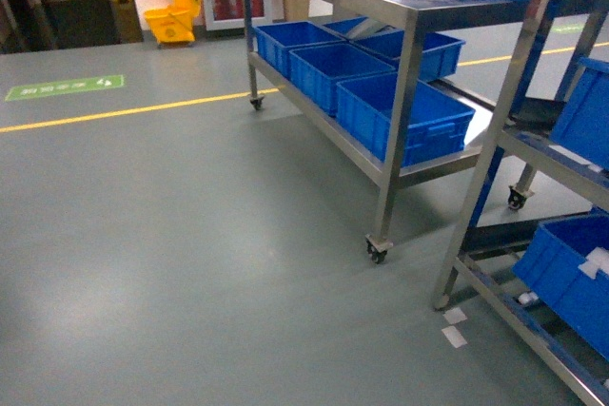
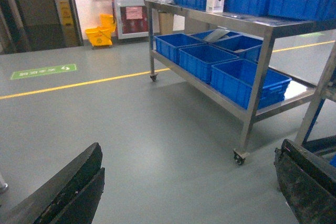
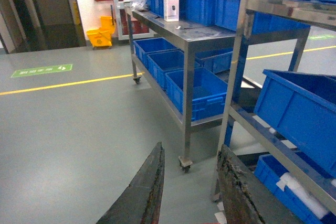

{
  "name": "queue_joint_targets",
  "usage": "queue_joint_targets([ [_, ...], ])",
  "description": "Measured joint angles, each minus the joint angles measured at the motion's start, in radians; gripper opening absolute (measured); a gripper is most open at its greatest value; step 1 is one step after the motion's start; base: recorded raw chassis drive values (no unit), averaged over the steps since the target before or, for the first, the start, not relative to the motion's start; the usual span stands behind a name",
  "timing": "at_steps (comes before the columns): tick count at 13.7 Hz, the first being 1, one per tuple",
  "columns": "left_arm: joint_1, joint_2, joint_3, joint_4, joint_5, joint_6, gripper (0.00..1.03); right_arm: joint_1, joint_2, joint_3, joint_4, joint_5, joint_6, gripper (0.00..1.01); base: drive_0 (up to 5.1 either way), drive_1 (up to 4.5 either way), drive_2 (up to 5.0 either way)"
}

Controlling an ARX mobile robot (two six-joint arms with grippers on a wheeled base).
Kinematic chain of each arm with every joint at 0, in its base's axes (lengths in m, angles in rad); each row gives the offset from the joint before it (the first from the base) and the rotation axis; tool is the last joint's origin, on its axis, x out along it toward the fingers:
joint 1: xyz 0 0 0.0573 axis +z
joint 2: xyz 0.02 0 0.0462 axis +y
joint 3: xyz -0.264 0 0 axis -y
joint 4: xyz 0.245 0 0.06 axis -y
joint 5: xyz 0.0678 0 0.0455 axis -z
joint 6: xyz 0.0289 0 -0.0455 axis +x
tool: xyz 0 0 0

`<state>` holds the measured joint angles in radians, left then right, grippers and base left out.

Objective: Pick red block from blue box to shelf

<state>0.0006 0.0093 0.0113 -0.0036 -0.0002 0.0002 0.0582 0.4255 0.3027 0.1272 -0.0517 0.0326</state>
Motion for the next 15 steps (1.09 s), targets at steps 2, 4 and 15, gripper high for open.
queue_joint_targets([
  [2,0.0,0.0,0.0,0.0,0.0,0.0,0.98,0.0,-0.001,0.0,0.0,0.0,0.0,0.25,-1.7,-1.69,-1.7],
  [4,0.0,0.0,0.0,0.0,0.0,0.0,0.98,0.0,-0.001,0.0,0.0,0.0,0.0,0.25,-1.5,-1.53,-1.5],
  [15,0.0,0.0,0.0,0.0,0.0,0.0,0.98,0.0,-0.001,0.0,0.0,0.0,0.0,0.25,-1.6,-1.59,-1.6],
])
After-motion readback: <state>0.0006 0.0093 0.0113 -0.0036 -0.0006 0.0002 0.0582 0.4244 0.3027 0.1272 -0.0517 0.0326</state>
